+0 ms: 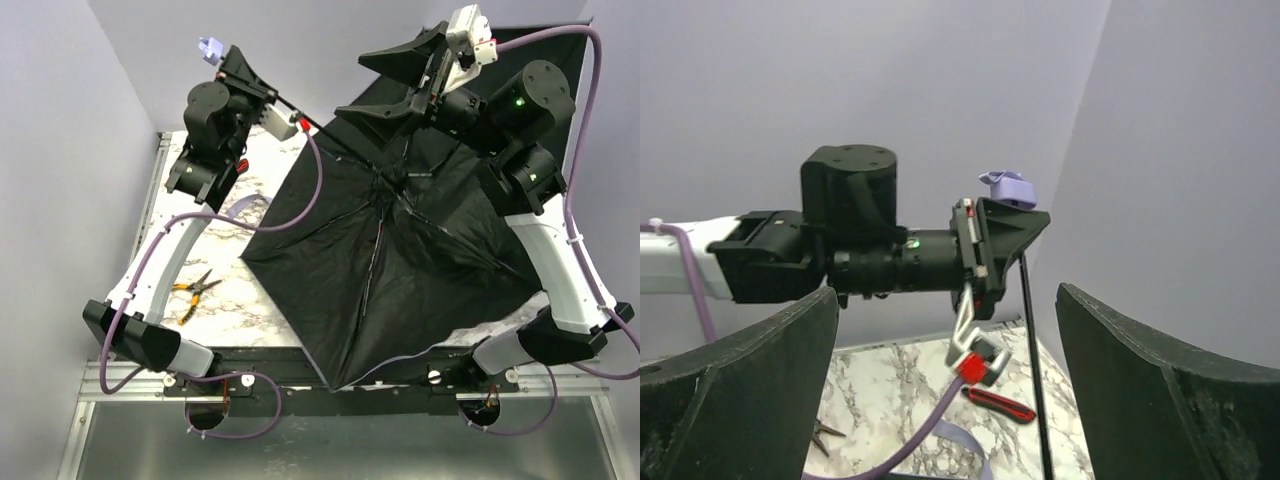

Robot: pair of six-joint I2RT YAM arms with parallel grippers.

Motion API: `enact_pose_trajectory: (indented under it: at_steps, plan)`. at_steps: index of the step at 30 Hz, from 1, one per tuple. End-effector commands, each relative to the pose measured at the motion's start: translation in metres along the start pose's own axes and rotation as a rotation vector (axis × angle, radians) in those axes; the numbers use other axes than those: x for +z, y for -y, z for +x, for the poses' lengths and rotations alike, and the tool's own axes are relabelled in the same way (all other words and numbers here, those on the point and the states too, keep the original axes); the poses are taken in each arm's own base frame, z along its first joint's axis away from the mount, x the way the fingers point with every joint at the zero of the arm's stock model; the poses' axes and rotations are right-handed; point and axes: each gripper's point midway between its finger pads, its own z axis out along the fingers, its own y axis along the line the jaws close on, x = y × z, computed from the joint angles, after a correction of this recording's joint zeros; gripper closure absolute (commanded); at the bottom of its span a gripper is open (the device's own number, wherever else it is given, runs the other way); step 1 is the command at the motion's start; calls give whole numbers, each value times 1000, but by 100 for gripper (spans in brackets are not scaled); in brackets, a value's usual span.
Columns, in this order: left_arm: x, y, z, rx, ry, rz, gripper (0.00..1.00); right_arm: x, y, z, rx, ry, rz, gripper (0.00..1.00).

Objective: Open the umbrella

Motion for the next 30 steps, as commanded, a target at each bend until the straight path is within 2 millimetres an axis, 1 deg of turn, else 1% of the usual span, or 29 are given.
enact_pose_trajectory:
  at_steps: [1, 2, 3, 4, 5, 6, 7, 8, 9, 10, 12, 13, 15, 16, 17, 19, 20, 22, 24, 25, 26, 28, 30]
  plan:
    - [-20, -17, 48, -350, -218, 13, 100, -9, -23, -26, 23, 68, -89, 9]
    - [-19, -14, 48, -392, -233, 37, 100, -12, -28, -29, 24, 78, -108, 9]
    - [-18, -11, 48, -448, -247, 63, 100, -13, -31, -28, 37, 77, -114, 10]
    - [-20, -13, 49, -498, -265, 77, 100, -16, -34, -28, 62, 76, -116, 11]
    - [-18, -3, 43, -544, -272, 129, 100, -17, -35, -22, 94, 64, -115, 12]
    - [-21, -2, 42, -589, -284, 155, 100, -19, -37, -14, 141, 48, -107, 14]
    - [-19, 4, 38, -643, -292, 184, 100, -23, -38, -8, 184, 34, -91, 15]
    - [-21, 7, 34, -677, -295, 208, 100, -26, -39, 6, 230, 9, -74, 15]
    - [-22, 11, 30, -711, -300, 228, 100, -32, -42, 12, 242, 2, -66, 15]
    - [-24, 15, 26, -739, -306, 244, 100, -36, -43, 23, 253, -14, -58, 15]
    - [-26, 27, 15, -775, -319, 284, 100, -43, -43, 33, 240, -29, -34, 18]
    - [-27, 32, 8, -790, -321, 309, 100, -46, -42, 35, 219, -30, -19, 19]
    - [-29, 43, -6, -830, -325, 353, 100, -50, -42, 39, 182, -26, -13, 20]
    - [-30, 48, -13, -849, -332, 371, 100, -50, -45, 38, 169, -18, -33, 19]
    - [-30, 52, -19, -862, -340, 385, 100, -50, -53, 35, 154, -16, -83, 19]
    - [-30, 61, -31, -868, -353, 420, 100, -43, -68, 28, 127, -18, -190, 18]
    - [-29, 64, -37, -859, -360, 429, 100, -38, -70, 27, 127, -23, -209, 17]
    - [-27, 70, -45, -837, -373, 438, 100, -27, -65, 12, 126, 6, -212, 15]
    - [-25, 75, -49, -825, -378, 432, 100, -20, -60, -9, 85, 49, -218, 13]
    - [-24, 79, -52, -821, -382, 437, 100, -15, -58, -14, 74, 62, -220, 13]
    - [-23, 83, -54, -819, -388, 446, 100, -13, -55, -26, 56, 81, -214, 13]
    - [-23, 90, -55, -816, -404, 463, 100, -9, -47, -37, 31, 97, -185, 12]
    - [-23, 94, -58, -833, -408, 472, 100, -9, -43, -46, -20, 117, -168, 11]
